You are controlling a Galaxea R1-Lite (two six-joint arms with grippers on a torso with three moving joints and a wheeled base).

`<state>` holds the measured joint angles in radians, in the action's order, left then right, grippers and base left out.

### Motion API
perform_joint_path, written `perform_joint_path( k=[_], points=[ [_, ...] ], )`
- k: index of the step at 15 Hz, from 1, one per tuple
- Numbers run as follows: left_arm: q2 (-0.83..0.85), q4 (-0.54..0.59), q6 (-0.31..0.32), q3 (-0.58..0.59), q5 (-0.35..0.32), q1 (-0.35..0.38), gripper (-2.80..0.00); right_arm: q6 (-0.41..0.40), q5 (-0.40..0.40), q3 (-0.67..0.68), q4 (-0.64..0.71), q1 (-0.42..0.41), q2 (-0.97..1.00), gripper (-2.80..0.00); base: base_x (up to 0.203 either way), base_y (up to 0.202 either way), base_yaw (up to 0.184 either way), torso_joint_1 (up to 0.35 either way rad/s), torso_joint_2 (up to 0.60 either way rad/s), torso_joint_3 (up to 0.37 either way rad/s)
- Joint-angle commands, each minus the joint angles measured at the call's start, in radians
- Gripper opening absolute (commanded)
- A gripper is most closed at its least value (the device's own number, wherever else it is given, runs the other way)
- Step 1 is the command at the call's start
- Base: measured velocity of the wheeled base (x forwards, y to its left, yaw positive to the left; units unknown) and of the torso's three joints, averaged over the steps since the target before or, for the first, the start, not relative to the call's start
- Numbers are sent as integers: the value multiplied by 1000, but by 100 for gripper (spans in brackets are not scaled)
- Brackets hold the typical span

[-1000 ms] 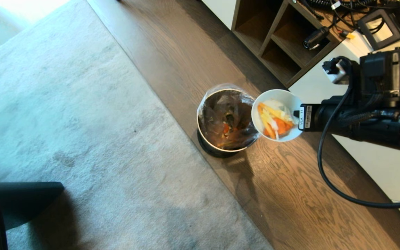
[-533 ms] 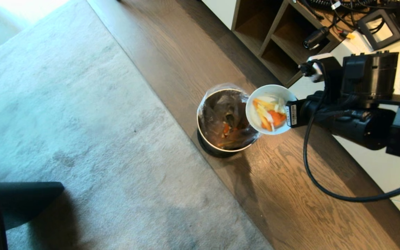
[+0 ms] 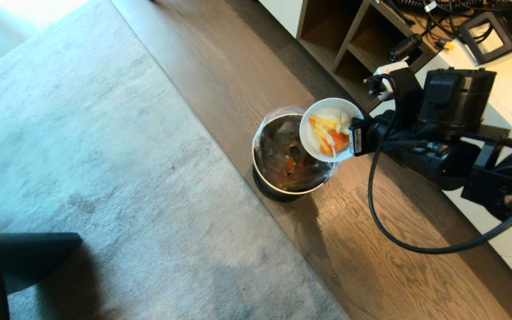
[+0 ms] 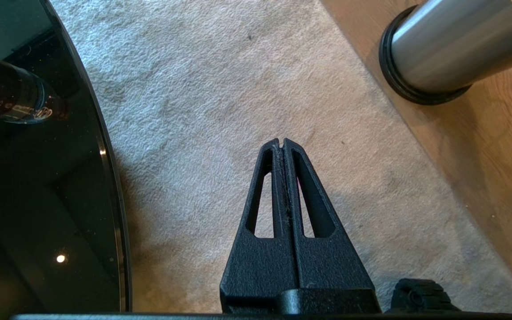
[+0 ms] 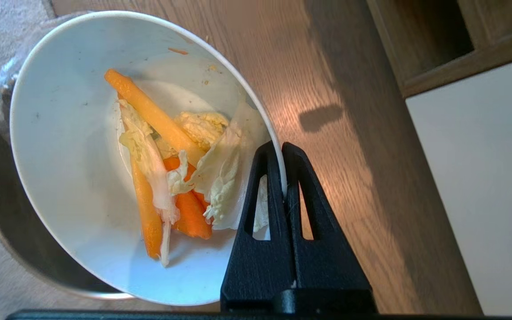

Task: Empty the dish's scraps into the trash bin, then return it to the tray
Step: Pour the leftover food from the bowl into the trash can

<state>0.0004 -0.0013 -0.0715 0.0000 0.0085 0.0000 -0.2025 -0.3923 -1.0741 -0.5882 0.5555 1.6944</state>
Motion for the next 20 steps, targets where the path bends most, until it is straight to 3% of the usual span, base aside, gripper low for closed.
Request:
perform_joint_path(
  k=[1, 10, 16, 20],
  points=[
    [0, 0, -1, 0, 1, 0, -280, -36, -2, 14, -82, 8, 23, -280, 0, 0, 0, 0, 0, 0],
    [0, 0, -1, 0, 1, 0, -280, -409, 5, 182, -594, 35, 126, -280, 0, 0, 0, 0, 0, 0],
    [0, 0, -1, 0, 1, 0, -280, -560, 7, 209, -704, 92, 153, -280, 0, 0, 0, 0, 0, 0],
    [0, 0, -1, 0, 1, 0, -280, -692, 8, 282, -856, 99, 181, -280, 0, 0, 0, 0, 0, 0]
  ],
)
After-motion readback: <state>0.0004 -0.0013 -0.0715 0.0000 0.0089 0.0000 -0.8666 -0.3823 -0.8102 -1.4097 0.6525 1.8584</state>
